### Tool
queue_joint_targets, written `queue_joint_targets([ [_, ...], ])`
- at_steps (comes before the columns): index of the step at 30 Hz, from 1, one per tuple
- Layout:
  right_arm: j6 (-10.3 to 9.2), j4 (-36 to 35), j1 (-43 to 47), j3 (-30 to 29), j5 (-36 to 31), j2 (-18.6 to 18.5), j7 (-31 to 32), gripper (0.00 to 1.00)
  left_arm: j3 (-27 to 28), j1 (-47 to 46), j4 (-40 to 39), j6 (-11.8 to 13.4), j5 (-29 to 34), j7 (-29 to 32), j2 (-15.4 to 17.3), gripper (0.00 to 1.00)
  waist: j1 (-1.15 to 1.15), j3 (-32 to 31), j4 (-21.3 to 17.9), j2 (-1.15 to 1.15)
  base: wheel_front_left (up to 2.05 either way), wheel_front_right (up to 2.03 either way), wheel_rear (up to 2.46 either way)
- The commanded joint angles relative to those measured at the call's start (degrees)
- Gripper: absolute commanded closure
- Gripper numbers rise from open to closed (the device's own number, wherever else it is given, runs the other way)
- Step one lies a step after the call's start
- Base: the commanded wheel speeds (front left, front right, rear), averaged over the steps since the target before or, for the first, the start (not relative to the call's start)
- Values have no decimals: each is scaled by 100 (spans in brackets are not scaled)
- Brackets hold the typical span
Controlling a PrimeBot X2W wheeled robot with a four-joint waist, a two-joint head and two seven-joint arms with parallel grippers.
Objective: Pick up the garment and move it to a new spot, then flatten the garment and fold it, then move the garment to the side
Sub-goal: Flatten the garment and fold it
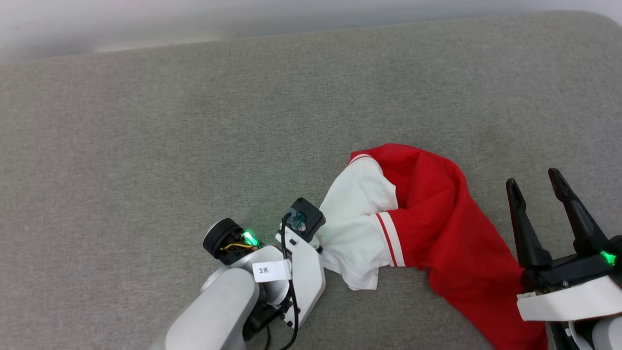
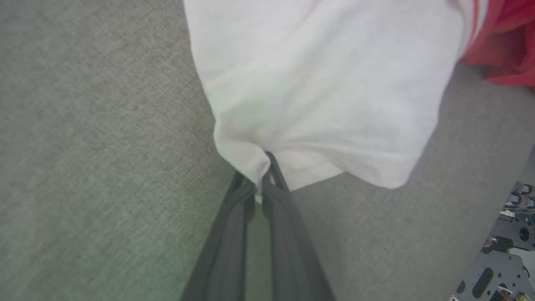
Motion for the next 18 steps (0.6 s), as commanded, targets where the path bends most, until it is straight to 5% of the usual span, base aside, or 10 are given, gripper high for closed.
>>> queue_joint_targets([
  [1,-2,19,-44,-2,-48,15,-11,0,-5,62,80,7,0,-29,47,100,0,-24,40,0,0,0,0],
  [10,-2,198,95,57,-148,-51,-11,0,229,317,-29,143,-180,-446,187,100,0,-445,346,0,0,0,0],
  [18,-2,452,222,41,-245,-16,-12,0,904,825,-593,465,-425,-548,1025,100,0,-785,637,0,0,0,0],
])
